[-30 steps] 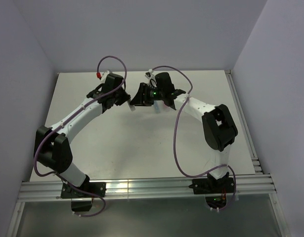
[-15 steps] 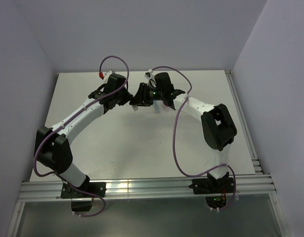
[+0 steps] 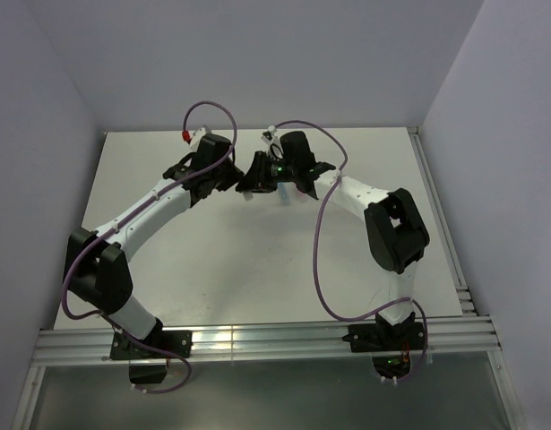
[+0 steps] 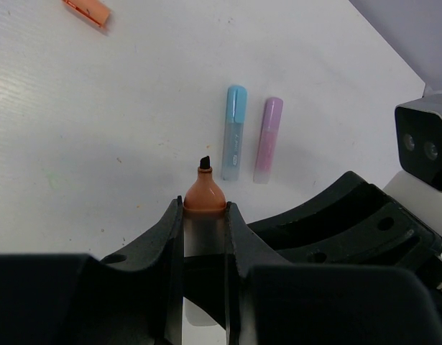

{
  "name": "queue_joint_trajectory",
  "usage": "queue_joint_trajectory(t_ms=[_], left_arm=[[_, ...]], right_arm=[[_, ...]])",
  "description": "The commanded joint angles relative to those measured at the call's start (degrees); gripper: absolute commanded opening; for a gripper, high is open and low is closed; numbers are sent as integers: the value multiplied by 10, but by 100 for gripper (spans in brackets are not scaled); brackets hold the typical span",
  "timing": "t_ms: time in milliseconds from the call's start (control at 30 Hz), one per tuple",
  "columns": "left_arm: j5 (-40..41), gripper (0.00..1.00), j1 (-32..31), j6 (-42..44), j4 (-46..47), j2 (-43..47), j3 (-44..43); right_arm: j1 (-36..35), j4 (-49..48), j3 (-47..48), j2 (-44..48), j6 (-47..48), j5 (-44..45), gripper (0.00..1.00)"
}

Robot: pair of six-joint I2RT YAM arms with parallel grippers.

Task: Insert the pens into the pen caps

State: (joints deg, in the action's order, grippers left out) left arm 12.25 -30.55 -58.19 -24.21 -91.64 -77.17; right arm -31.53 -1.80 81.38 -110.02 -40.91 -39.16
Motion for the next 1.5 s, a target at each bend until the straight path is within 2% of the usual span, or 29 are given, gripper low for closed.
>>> queue_joint_trajectory(t_ms=[0, 167, 200, 233, 367, 467, 700, 867, 1033, 1200, 1333, 1467], left_arm=[[-11, 0, -14, -10, 31, -1, -27], [-13, 0, -16, -10, 33, 0, -25], [-12, 0, -16, -10, 32, -1, -26], [-12, 0, -16, -10, 33, 0, -26], [-11, 0, -16, -11, 31, -3, -26], [0, 6, -16, -17, 20, -2, -30], [34, 34, -14, -19, -1, 0, -52], [37, 47, -2, -33, -18, -8, -74], [37, 51, 33, -43, -39, -10, -104], [86, 52, 59, -95, -84, -32, -147], [112, 48, 74, -152, -133, -108, -190], [125, 46, 87, -196, -207, -205, -292]], right_arm=[[-7, -21, 5, 10, 4, -4, 27], [-7, -15, 10, 10, 7, -3, 10], [-7, -11, 11, 10, 10, -3, 1], [-7, -9, 13, 11, 12, -1, 0], [-7, -1, 14, 13, 18, 4, 0], [-6, -3, 10, 17, 21, 2, 0], [8, -3, 3, 28, 29, -3, 0], [9, 31, 5, 41, 50, 7, 0], [15, 35, -24, 56, 65, 19, 0], [38, 22, -61, 81, 58, 29, 0], [49, 36, -75, 110, 61, 60, 0], [56, 27, -96, 141, 49, 70, 0]])
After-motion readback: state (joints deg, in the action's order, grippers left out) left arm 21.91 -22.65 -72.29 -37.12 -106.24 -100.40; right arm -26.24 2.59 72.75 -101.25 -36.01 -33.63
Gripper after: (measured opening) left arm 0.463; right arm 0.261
